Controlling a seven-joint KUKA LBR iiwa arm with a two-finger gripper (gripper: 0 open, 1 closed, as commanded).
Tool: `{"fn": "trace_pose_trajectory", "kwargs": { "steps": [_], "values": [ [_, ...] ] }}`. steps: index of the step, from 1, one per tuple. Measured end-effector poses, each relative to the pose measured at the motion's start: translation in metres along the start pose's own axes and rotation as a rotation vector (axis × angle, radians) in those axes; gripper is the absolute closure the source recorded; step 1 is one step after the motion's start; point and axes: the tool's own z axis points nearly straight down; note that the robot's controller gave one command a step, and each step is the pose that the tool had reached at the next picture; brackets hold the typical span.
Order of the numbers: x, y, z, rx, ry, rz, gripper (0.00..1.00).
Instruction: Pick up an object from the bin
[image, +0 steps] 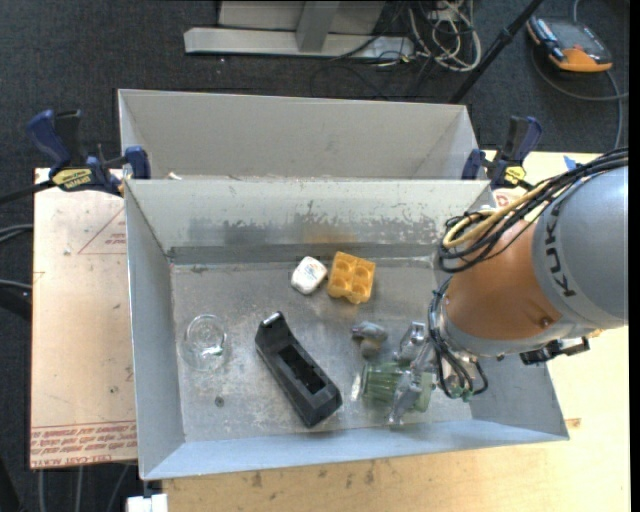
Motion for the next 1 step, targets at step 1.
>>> {"fn": "trace_pose_trajectory", "kwargs": {
  "steps": [1],
  "values": [
    [0.0000,0.0000,0.0000,0.000,0.000,0.000,1.00]
  ]
}}
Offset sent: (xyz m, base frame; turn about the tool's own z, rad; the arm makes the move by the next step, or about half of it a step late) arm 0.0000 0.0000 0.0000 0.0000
